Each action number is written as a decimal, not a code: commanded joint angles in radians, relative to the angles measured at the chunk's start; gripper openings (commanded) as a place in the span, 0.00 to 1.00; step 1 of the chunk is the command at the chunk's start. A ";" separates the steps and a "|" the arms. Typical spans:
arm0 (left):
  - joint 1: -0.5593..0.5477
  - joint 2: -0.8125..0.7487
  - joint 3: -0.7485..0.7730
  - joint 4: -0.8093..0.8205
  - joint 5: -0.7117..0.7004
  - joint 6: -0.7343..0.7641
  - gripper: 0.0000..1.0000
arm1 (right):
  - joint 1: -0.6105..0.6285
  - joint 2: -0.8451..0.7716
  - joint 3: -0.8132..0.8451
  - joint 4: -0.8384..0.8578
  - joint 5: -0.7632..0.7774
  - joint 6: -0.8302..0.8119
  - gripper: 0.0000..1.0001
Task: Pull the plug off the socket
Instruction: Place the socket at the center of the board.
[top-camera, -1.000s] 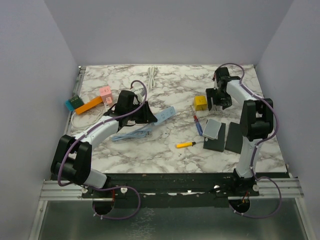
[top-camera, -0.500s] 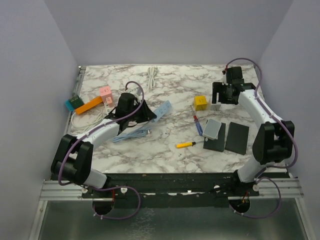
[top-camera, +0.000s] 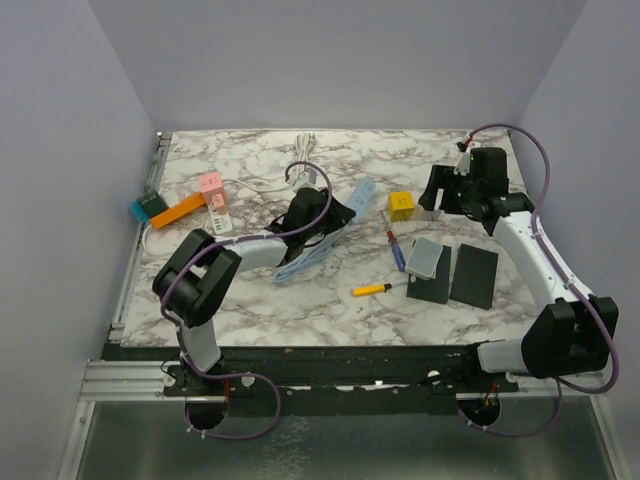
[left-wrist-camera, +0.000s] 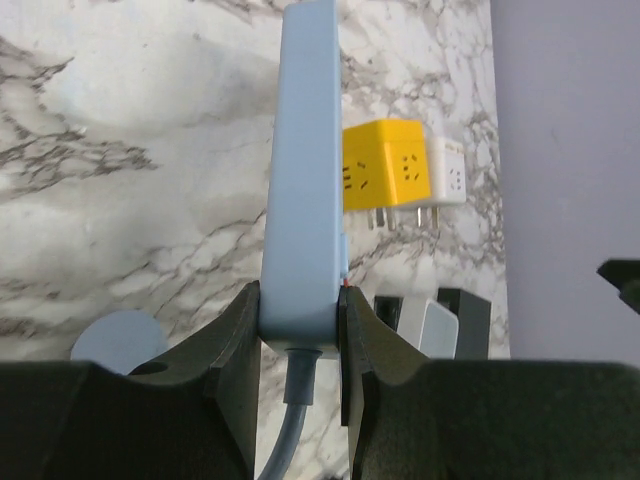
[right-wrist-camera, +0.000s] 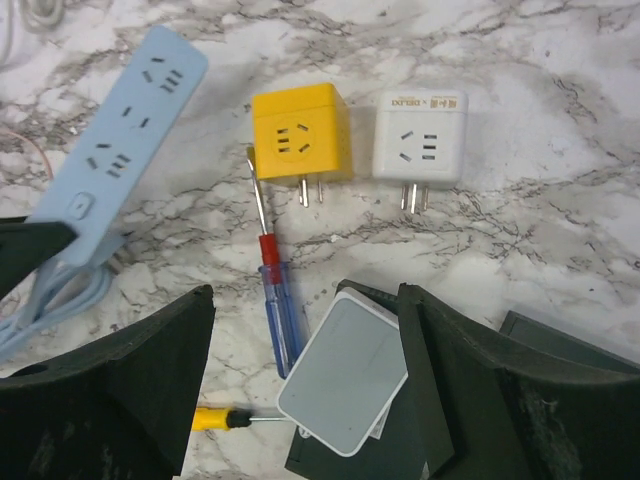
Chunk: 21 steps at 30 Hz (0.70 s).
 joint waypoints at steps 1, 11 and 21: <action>-0.041 0.125 0.120 0.186 -0.179 -0.124 0.00 | -0.005 -0.067 -0.029 0.059 -0.063 0.024 0.79; -0.105 0.461 0.422 0.286 -0.256 -0.167 0.00 | -0.005 -0.155 -0.048 0.081 -0.094 0.028 0.79; -0.126 0.582 0.551 0.269 -0.295 -0.061 0.11 | -0.005 -0.164 -0.050 0.082 -0.086 0.024 0.79</action>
